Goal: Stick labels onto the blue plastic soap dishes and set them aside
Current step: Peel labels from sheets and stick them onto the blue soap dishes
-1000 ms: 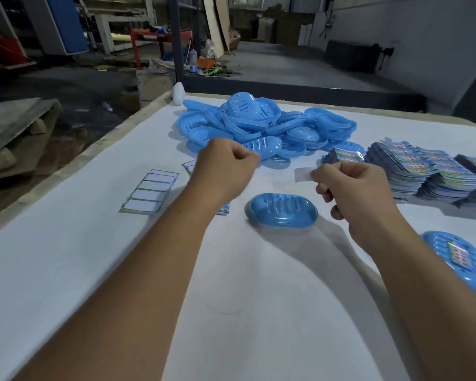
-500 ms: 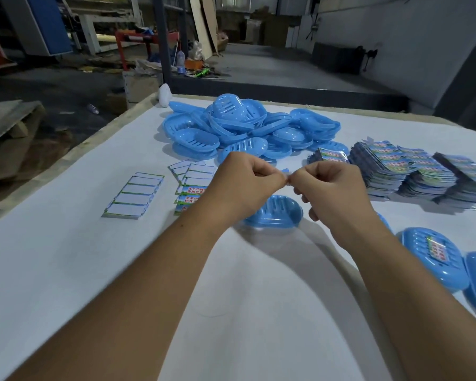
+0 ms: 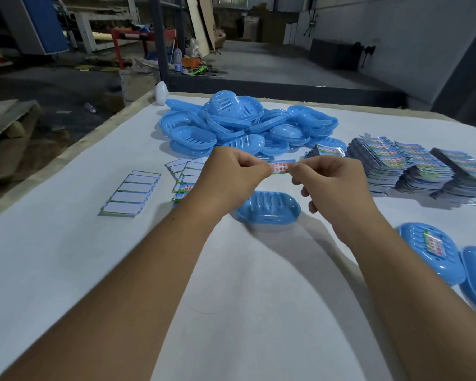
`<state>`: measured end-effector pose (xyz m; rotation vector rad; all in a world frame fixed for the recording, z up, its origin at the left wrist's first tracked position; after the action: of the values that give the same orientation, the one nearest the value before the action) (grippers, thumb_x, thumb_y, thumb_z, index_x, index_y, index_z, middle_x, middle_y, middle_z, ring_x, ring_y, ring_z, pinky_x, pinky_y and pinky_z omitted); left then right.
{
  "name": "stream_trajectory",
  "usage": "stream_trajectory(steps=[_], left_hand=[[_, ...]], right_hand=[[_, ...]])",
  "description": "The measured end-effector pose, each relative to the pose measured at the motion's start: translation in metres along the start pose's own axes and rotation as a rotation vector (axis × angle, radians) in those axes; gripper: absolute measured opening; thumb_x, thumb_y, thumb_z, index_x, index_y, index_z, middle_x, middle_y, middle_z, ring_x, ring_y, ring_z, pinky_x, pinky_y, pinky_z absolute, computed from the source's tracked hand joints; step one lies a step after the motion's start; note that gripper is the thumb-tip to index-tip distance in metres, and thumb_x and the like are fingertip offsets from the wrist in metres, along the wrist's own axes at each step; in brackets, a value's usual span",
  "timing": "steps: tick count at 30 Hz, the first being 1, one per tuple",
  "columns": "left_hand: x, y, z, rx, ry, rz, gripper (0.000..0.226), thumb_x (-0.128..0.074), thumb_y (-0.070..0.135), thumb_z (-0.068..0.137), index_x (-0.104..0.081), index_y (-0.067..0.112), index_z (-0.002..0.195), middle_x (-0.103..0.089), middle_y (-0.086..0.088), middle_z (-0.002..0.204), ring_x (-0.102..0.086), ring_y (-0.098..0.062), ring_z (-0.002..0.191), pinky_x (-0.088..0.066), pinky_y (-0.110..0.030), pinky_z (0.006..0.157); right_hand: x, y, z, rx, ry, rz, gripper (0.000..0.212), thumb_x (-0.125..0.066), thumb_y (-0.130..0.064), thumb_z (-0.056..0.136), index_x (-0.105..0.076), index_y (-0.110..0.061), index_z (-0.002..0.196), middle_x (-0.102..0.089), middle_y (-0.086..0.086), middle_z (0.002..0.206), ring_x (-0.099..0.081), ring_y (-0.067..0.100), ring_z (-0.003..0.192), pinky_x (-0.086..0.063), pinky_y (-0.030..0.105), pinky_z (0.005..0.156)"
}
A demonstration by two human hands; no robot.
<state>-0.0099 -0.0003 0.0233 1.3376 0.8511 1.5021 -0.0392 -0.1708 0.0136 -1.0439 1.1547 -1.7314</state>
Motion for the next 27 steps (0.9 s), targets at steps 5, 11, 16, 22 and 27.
stream_trajectory(steps=[5, 11, 16, 22, 27], left_hand=[[0.002, -0.002, 0.003, 0.020, 0.004, 0.020, 0.011, -0.077, 0.028, 0.079, -0.076, 0.025, 0.069, -0.054, 0.006, 0.052, -0.044, -0.003, 0.044, -0.035, -0.010, 0.040], [0.001, -0.005, 0.005, 0.025, -0.017, 0.079, 0.024, -0.075, 0.028, 0.079, -0.074, 0.005, 0.075, -0.042, 0.003, 0.051, -0.035, -0.008, 0.045, -0.029, -0.012, 0.038], [0.002, -0.009, 0.006, 0.026, -0.010, 0.206, 0.036, -0.074, 0.046, 0.079, -0.076, 0.010, 0.078, -0.059, -0.005, 0.055, -0.043, -0.010, 0.049, -0.039, -0.022, 0.049], [0.004, -0.011, 0.005, 0.018, 0.014, 0.408, 0.038, -0.073, 0.053, 0.078, -0.075, 0.017, 0.069, -0.069, 0.000, 0.062, -0.068, -0.020, 0.070, -0.051, -0.028, 0.064], [0.002, -0.011, 0.004, -0.011, 0.047, 0.558, 0.038, -0.073, 0.053, 0.077, -0.075, 0.017, 0.066, -0.070, 0.003, 0.060, -0.068, -0.017, 0.069, -0.050, -0.027, 0.063]], right_hand=[[0.004, 0.004, 0.003, -0.024, 0.019, -0.023, 0.013, -0.080, -0.031, 0.080, -0.078, -0.021, 0.072, -0.066, 0.005, 0.063, -0.050, 0.011, 0.052, -0.041, 0.022, 0.041], [0.005, 0.003, 0.004, -0.037, 0.006, -0.059, 0.011, -0.077, -0.032, 0.074, -0.077, -0.022, 0.070, -0.063, 0.006, 0.063, -0.045, 0.016, 0.054, -0.037, 0.029, 0.047], [0.003, 0.007, 0.006, -0.101, -0.022, -0.146, 0.011, -0.078, -0.032, 0.071, -0.076, -0.022, 0.066, -0.063, -0.005, 0.056, -0.044, 0.016, 0.056, -0.035, 0.031, 0.049], [-0.005, 0.011, 0.004, -0.061, -0.052, -0.222, 0.035, -0.082, -0.040, 0.075, -0.072, -0.008, 0.065, -0.051, 0.001, 0.052, -0.036, 0.012, 0.044, -0.032, 0.023, 0.045], [-0.006, 0.013, 0.005, -0.090, -0.071, -0.301, 0.036, -0.083, -0.033, 0.077, -0.067, -0.006, 0.058, -0.038, -0.006, 0.041, -0.027, 0.009, 0.035, -0.025, 0.018, 0.036]])
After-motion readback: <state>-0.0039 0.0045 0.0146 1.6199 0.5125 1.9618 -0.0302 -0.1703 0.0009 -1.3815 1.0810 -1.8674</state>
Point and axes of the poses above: each hand's wrist, its own z-axis towards the middle knuckle, its own x-axis out of the back of the hand, y = z × x, the point moved 1 cm from there along z, towards the middle knuckle
